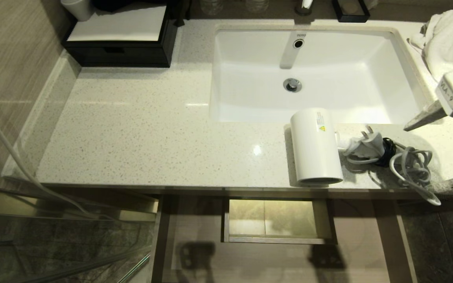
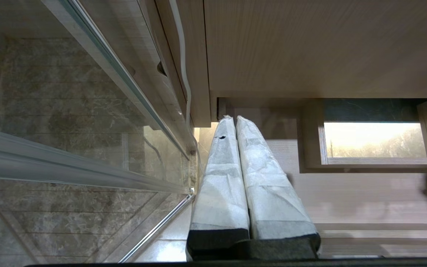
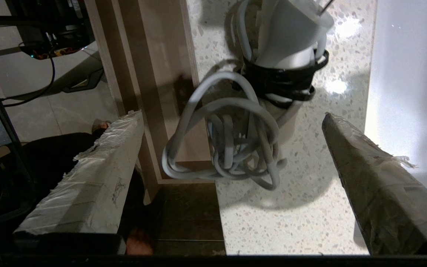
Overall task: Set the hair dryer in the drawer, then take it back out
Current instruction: Pick up the hairdryer
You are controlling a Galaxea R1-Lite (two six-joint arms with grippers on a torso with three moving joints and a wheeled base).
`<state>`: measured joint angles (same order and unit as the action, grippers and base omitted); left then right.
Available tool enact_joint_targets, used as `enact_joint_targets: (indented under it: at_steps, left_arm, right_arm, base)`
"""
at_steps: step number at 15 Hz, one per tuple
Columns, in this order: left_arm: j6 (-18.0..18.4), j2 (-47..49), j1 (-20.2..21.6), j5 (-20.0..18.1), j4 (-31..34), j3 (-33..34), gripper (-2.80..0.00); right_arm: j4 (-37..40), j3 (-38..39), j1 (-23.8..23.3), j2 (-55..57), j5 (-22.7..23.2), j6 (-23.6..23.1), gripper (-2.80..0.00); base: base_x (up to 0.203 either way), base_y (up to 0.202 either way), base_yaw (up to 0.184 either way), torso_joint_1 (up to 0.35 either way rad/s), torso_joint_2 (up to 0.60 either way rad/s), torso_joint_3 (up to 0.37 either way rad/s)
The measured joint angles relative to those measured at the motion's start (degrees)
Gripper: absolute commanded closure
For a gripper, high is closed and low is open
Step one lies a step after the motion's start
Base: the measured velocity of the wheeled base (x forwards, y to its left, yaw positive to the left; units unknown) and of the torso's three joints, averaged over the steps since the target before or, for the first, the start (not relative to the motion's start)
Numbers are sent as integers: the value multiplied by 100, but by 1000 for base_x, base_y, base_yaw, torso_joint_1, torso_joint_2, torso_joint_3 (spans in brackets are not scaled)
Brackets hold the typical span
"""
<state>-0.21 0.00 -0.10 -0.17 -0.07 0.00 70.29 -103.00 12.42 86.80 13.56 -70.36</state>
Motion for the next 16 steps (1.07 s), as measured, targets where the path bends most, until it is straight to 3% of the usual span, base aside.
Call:
enact_joint_targets:
  at_steps: [7, 16]
  left_arm:
    - [3, 0, -1, 2, 0, 0, 0]
    - [3, 0, 0, 2, 0, 0, 0]
  right_arm:
    - [-104, -65, 137, 538, -109, 0, -280]
    - [-1187, 5, 317, 1069, -166, 329, -280]
  base:
    - [0, 0, 0, 0, 0, 0]
    - [0, 0, 0, 0, 0, 0]
